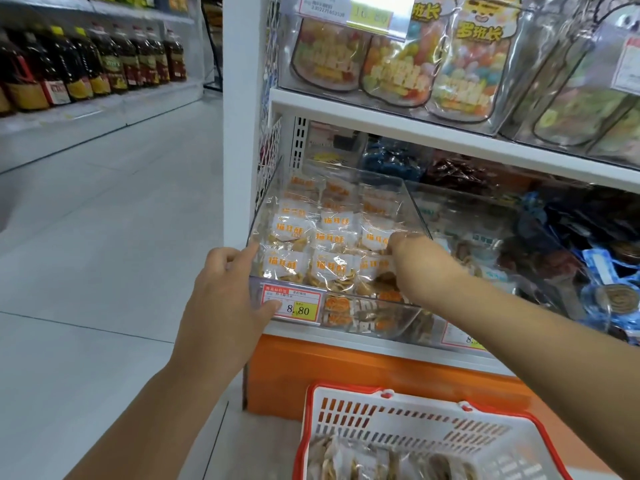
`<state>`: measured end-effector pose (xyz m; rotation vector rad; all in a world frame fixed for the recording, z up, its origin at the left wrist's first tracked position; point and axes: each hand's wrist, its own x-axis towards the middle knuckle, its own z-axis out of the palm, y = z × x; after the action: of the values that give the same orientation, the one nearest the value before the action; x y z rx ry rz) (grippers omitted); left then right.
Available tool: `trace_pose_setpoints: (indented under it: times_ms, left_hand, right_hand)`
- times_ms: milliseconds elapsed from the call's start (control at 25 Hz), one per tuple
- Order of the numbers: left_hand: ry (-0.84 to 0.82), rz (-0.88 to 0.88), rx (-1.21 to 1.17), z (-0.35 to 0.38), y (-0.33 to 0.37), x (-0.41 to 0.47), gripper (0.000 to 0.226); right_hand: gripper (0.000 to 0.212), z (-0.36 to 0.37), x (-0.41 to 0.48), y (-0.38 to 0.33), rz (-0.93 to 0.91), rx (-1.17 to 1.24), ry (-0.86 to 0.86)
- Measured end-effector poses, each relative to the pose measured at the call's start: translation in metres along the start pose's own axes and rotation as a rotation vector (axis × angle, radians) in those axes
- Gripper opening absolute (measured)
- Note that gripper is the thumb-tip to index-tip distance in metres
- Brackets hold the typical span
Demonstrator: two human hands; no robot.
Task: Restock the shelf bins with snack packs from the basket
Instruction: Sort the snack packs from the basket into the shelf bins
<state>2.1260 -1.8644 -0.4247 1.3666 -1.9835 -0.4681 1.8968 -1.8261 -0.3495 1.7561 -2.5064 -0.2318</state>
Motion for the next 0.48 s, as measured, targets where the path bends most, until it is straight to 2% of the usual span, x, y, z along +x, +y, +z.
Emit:
trace_pose_setpoints:
  times_ms: [200,280,480]
  left_hand:
    - [-0.008,0.0,0.016,0.0,-0.001,0.0,0.082]
    - [-0.011,-0.004,0.017,0.0,-0.001,0.001,0.084]
    - [-0.028,-0.004,0.018,0.002,0.001,0.002,0.085]
  right_hand:
    - [0.069,-0.012,0.0,0.031,-0.297,-0.218,0.134]
    - [0.073,-0.011,0.0,0.034,-0.318,-0.233,0.08]
    - [0.073,0.008,0.008,0.027,-0.281,-0.464,0.076]
